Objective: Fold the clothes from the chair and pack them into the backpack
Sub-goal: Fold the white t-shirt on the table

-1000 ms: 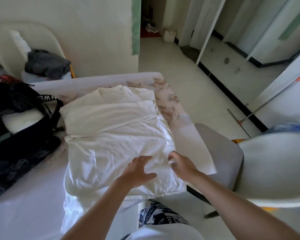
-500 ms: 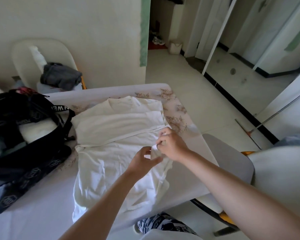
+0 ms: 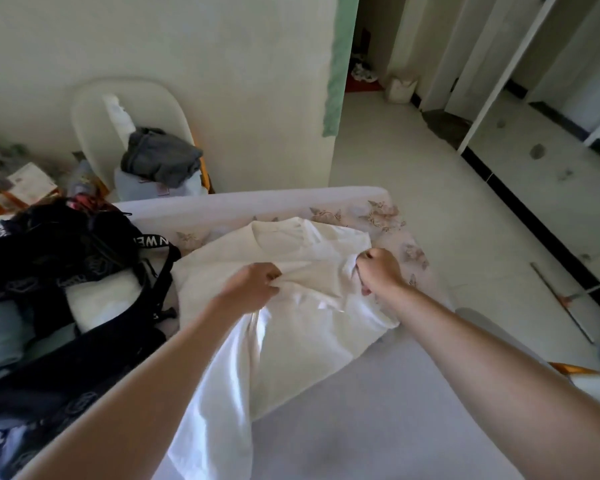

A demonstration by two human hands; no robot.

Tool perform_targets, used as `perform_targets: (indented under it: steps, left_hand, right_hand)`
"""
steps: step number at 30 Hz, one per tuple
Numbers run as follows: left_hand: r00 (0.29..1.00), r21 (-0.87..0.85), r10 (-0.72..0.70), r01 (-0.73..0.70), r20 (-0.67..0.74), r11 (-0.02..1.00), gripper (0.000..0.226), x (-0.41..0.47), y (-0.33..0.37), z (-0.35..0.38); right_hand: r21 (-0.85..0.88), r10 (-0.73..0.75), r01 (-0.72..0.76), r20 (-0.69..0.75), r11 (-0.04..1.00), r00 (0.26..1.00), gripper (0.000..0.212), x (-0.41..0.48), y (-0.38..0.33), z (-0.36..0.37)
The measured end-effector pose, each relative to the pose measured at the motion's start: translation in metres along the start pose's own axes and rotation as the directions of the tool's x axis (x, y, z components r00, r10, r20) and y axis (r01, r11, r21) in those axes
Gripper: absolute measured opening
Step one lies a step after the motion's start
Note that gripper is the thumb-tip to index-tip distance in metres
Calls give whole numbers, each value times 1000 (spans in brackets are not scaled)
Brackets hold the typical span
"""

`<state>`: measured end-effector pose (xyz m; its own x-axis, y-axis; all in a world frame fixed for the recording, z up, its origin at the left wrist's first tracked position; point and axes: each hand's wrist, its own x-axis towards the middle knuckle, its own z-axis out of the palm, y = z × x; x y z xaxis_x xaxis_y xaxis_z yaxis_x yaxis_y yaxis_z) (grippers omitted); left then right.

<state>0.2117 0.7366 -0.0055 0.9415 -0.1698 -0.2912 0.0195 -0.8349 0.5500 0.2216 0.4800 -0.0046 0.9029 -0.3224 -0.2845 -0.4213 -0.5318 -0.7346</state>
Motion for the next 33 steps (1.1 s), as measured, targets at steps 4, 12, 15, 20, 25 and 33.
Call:
perform_targets:
  steps: [4,12,15,20,25,33]
  left_hand:
    - [966,-85,22,-45,-257,995,30,66,18,-24]
    - [978,63,207,-208,11,976,30,48,-11,66]
    - [954,345,152,-238,256,908,87,17,-45,91]
    - [990,450,-7,-59,143,891,117,-10,-73,93]
    - [997,244,-76,71,10,967,63,-16,-80,72]
    - [931,221,-129,53,341,974,36,-32,-61,53]
  right_hand:
    - [273,197,-164,-99,948,975,21,60,-11,7]
    - [-292,-119,190,244,937,963,61,52,48,46]
    - [-505,-333,576,493,643,804,77,31,77,60]
    - [-550,-238,757,729,354,641,107,1,93,75]
    - [-564,-444,718,565,408,696,81,19,96,79]
    - [-608,-311,679,606,411,732,49,-12,83,50]
